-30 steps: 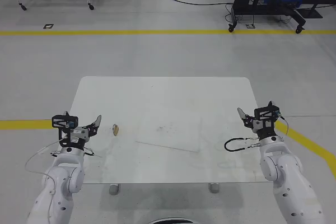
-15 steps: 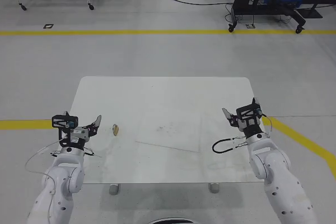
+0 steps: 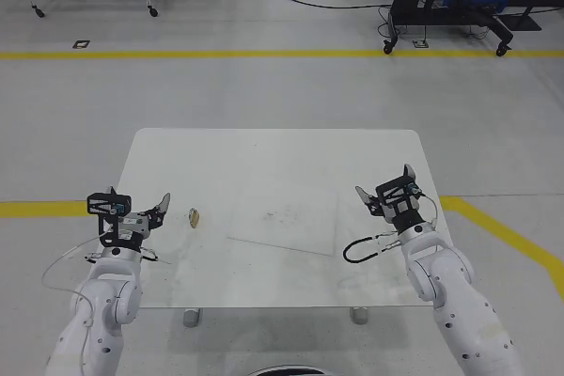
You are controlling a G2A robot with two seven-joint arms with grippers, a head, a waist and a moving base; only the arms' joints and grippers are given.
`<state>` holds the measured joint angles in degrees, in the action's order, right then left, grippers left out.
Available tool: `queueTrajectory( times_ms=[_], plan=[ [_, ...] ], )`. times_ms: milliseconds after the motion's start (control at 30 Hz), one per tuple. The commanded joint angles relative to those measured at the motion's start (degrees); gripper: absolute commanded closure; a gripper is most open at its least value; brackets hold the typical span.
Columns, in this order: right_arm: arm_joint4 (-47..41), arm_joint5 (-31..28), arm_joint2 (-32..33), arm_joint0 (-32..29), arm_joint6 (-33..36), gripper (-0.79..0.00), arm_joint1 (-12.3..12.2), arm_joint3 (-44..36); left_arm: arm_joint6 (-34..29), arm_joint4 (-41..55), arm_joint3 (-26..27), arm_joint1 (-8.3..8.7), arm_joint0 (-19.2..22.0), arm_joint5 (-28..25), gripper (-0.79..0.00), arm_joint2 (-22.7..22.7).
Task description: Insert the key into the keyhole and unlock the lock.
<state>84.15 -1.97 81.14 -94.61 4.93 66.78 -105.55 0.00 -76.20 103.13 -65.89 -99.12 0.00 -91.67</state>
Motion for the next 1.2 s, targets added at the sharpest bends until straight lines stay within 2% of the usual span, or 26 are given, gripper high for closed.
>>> queueTrajectory(
  times_ms=[0, 133, 267, 533, 600, 633, 700, 733, 833, 1000, 1100, 1167],
  plan=[
    [0.2, -0.9, -0.6, 0.3, 0.1, -0.785, 0.0, 0.0, 0.0, 0.0, 0.0, 0.00, 0.0, 0.0, -0.785, 0.0],
    [6.0, -6.4, -6.6, 3.8, 3.4, -0.785, 0.3, 0.5, 0.0, 0.0, 0.0, 0.00, 0.0, 0.0, -0.785, 0.0],
    [5.3, -13.7, -13.6, 9.4, 5.2, -0.785, 1.1, 3.8, 0.0, 0.0, 0.0, 0.00, 0.0, 0.0, -0.785, 0.0],
    [2.1, -27.6, -25.5, 21.8, 9.0, -0.776, 3.3, 16.6, 0.0, 0.0, 0.0, 0.00, 0.0, 0.0, -0.785, 0.0],
    [-0.2, -31.2, -27.7, 24.7, 10.8, -0.699, 3.9, 19.9, 0.0, 0.0, 0.0, 0.00, 0.0, 0.0, -0.785, 0.0],
    [-1.7, -32.5, -28.4, 26.2, 11.7, -0.619, 4.3, 21.7, 0.0, 0.0, 0.0, 0.00, 0.0, 0.0, -0.785, 0.0],
    [-5.1, -33.6, -29.4, 28.8, 13.5, -0.388, 5.0, 24.9, 0.0, 0.0, 0.0, 0.00, 0.0, 0.0, -0.785, 0.0],
    [-6.4, -33.7, -30.0, 30.1, 14.6, -0.351, 5.3, 26.4, 0.0, 0.0, 0.0, 0.00, 0.0, 0.0, -0.785, 0.0],
    [-8.0, -32.6, -31.7, 33.3, 17.3, -0.332, 6.3, 29.6, 0.0, 0.0, 0.0, 0.00, 0.0, 0.0, -0.785, 0.0],
    [-7.4, -30.2, -35.9, 37.7, 20.5, -0.372, 8.1, 33.5, 0.0, 0.0, 0.0, 0.00, 0.0, 0.0, -0.785, 0.0],
    [-8.7, -30.2, -38.1, 40.1, 20.9, -0.326, 9.3, 36.4, 0.0, 0.0, 0.0, 0.00, 0.0, 0.0, -0.785, 0.0],
    [-9.0, -29.8, -39.3, 41.4, 21.2, -0.246, 10.0, 38.0, 0.0, 0.0, 0.0, 0.00, 0.0, 0.0, -0.785, 0.0]
  ],
)
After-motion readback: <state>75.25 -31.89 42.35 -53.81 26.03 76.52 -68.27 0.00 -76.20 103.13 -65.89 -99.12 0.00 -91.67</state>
